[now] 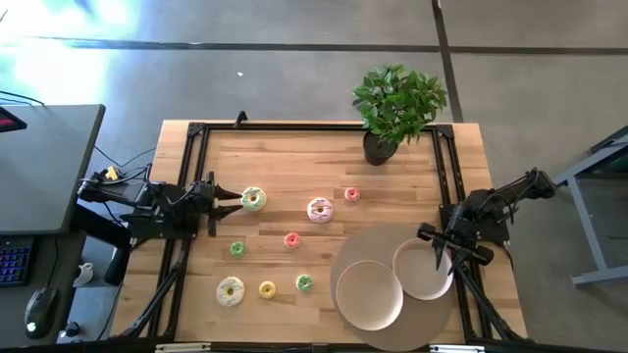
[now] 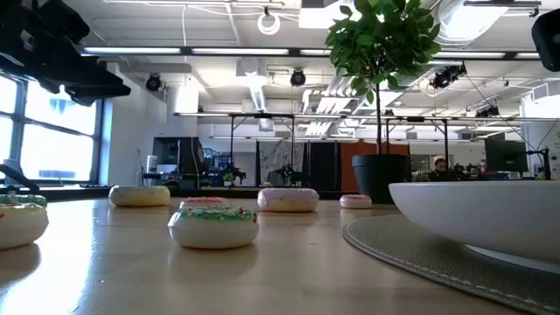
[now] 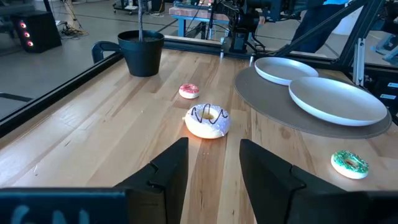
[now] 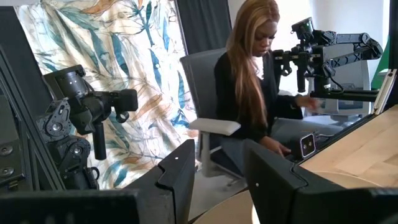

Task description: Pick & Place donuts

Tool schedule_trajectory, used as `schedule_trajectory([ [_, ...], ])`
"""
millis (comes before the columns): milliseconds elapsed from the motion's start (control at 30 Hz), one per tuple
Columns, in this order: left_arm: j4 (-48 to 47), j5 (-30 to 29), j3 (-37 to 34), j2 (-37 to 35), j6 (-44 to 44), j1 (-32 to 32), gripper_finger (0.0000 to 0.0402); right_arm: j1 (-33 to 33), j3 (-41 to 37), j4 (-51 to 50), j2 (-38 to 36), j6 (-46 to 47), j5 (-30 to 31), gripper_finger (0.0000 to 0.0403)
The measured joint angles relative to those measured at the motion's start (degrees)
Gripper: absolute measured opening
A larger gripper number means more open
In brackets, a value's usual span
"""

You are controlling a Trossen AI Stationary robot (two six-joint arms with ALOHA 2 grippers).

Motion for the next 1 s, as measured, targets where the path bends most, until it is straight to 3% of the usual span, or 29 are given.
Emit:
schedule_trajectory([
  [433, 0.4, -2.7, 0.0, 0.0, 2.0, 0.0, 0.0142, 0.0, 0.0, 0.0, 0.0, 0.0, 0.0, 0.013],
  [1000, 0.5, -1.7, 0.0, 0.0, 1.5, 0.0, 0.0142, 0.0, 0.0, 0.0, 0.0, 0.0, 0.0, 0.013],
])
